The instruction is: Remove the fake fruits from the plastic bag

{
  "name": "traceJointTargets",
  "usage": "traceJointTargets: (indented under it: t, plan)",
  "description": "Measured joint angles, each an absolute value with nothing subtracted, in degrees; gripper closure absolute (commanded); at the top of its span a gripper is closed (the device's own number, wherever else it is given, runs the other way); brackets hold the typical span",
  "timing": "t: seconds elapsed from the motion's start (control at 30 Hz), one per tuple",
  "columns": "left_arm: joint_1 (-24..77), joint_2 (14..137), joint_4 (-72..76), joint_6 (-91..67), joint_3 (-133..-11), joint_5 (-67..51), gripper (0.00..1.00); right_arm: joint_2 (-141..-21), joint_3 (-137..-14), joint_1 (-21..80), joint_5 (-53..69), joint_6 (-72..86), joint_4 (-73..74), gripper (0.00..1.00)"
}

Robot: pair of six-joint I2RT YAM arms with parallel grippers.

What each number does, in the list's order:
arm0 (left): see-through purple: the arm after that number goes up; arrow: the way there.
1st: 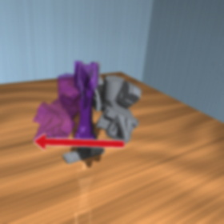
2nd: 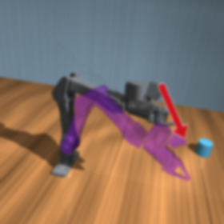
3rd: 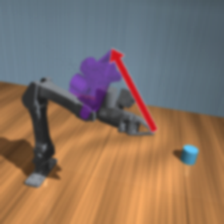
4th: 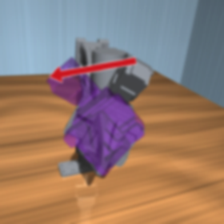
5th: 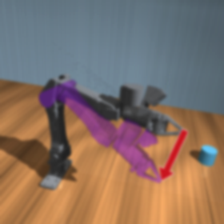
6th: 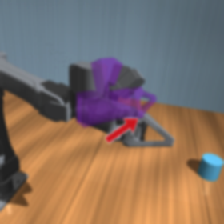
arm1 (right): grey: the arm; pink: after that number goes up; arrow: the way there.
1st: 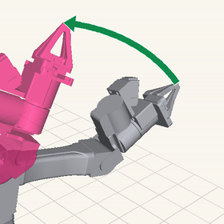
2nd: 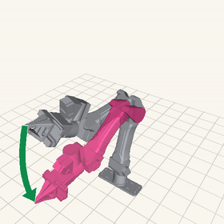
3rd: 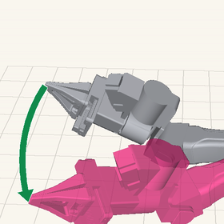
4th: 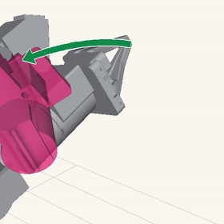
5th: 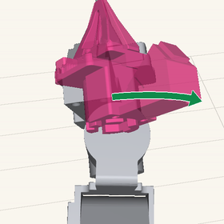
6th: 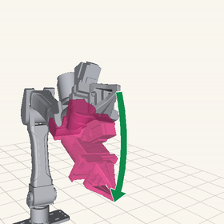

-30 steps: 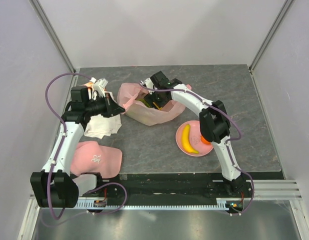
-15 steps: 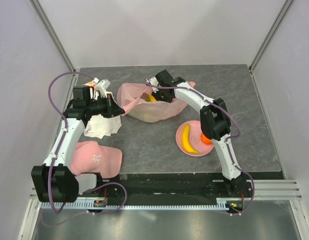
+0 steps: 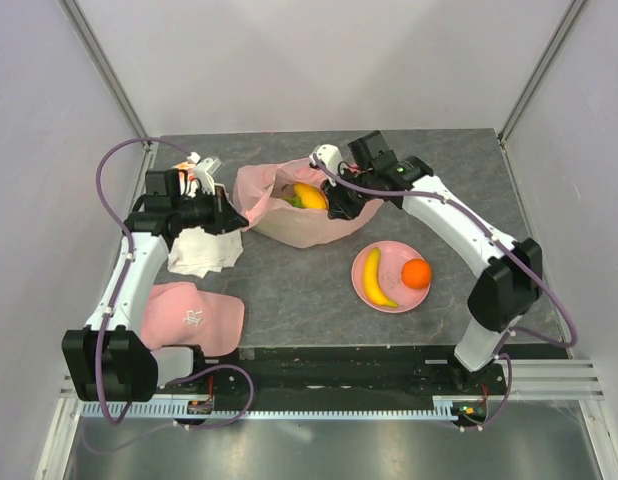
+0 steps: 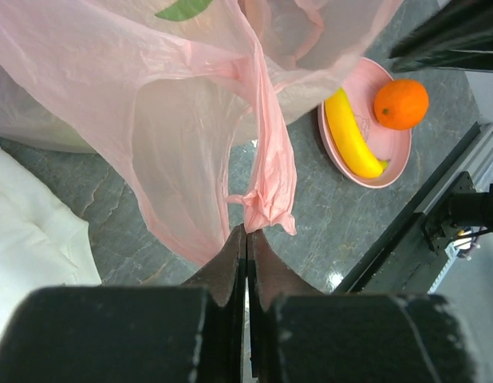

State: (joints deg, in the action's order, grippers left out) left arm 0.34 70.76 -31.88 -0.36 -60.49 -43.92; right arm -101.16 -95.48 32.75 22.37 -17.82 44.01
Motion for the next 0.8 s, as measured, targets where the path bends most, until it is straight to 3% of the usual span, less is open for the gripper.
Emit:
traceJointTargets:
  t: [0.17,0.67,0.8]
  plan:
    - [0.4,70.89,-34.48,-0.47,-61.87,-44.62,0.98,-97.12,-93.82,33.61,24.01,-18.2,44.64,0.6]
    - [0.45,72.27,-54.33,9.91,-70.98,-45.23,0.98,-102.96,-93.8,31.79,16.36,-14.57,34.59,0.71]
    - [0.45,72.2,-59.2,11.31,-71.0,-46.65,0.98,-104.31,-91.57,35.7,13.65,-16.05,32.49,0.72]
